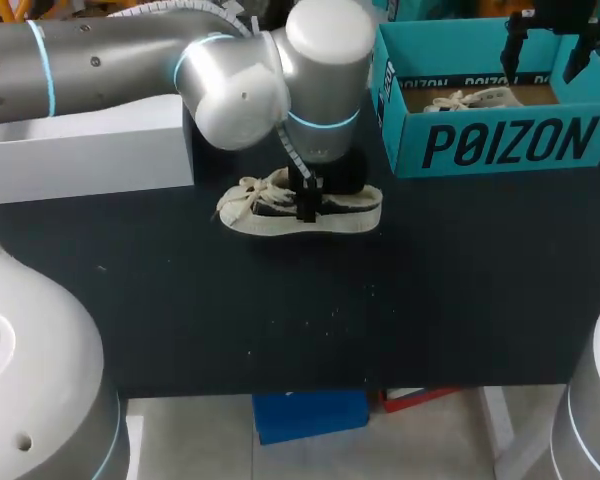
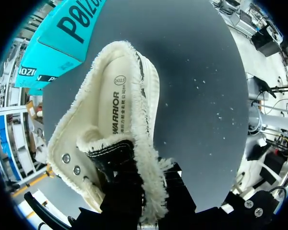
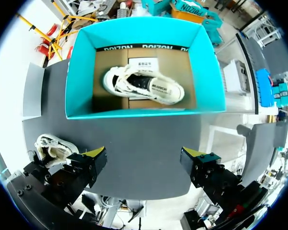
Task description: Take the shoe out of the shoebox, open the shoe tongue, remove and reinsert the insole, then place the shoe into the shoebox
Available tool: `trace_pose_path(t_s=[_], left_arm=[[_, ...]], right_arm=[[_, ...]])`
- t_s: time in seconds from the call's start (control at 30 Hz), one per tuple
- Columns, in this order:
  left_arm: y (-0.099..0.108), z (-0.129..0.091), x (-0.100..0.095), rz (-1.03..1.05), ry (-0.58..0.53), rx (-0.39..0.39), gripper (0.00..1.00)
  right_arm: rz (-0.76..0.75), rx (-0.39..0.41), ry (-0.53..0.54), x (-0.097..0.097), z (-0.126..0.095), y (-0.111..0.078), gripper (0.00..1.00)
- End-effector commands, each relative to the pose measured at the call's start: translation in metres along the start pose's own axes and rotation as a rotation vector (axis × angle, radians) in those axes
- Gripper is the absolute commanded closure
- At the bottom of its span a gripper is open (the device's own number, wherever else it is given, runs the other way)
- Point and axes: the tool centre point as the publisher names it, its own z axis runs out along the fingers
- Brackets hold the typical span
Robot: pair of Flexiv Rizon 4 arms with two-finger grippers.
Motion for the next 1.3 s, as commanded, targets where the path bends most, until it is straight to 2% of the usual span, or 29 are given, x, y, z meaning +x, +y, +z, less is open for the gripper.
trace_pose_path(t_s=[0.03, 0.13, 0.27, 0.3, 0.33, 0.37, 0.47, 0.7, 0.9, 1.07, 1.17, 1.3], left_arm=[[-0.01, 0.049, 0.006, 0.009, -0.019, 0.001, 1.0], [-0.008, 0.065, 0.009, 0.011, -0.032, -0.005, 1.0], [-0.005, 0.07, 0.01, 0.008, -0.039, -0.004, 1.0], [-0.004, 0.071, 0.011, 0.009, -0.03, -0.005, 0.7], [-0.002, 0.07, 0.01, 0.004, -0.016, 0.005, 0.07], [-0.001, 0.064, 0.01, 0.003, -0.01, 0.012, 0.0], [0.002, 0.047, 0.008, 0.01, 0.036, 0.062, 0.0], [0.01, -0.019, 0.003, 0.026, 0.101, 0.184, 0.0], [0.032, -0.061, -0.006, 0.011, 0.138, 0.317, 0.0], [0.055, -0.08, -0.016, 0.017, 0.16, 0.442, 0.0], [0.07, -0.082, -0.021, 0.02, 0.204, 0.519, 0.0], [0.085, -0.082, -0.025, 0.042, 0.227, 0.573, 0.0]], right_arm=[[0.0, 0.0, 0.0, 0.0, 0.0, 0.0, 0.0], [0.0, 0.0, 0.0, 0.0, 0.0, 0.0, 0.0], [0.0, 0.0, 0.0, 0.0, 0.0, 0.0, 0.0], [0.0, 0.0, 0.0, 0.0, 0.0, 0.0, 0.0], [0.0, 0.0, 0.0, 0.0, 0.0, 0.0, 0.0], [0.0, 0.0, 0.0, 0.0, 0.0, 0.0, 0.0], [0.0, 0.0, 0.0, 0.0, 0.0, 0.0, 0.0], [0.0, 0.0, 0.0, 0.0, 0.0, 0.0, 0.0], [0.0, 0.0, 0.0, 0.0, 0.0, 0.0, 0.0], [0.0, 0.0, 0.0, 0.0, 0.0, 0.0, 0.0], [0.0, 0.0, 0.0, 0.0, 0.0, 0.0, 0.0], [0.0, 0.0, 0.0, 0.0, 0.0, 0.0, 0.0]])
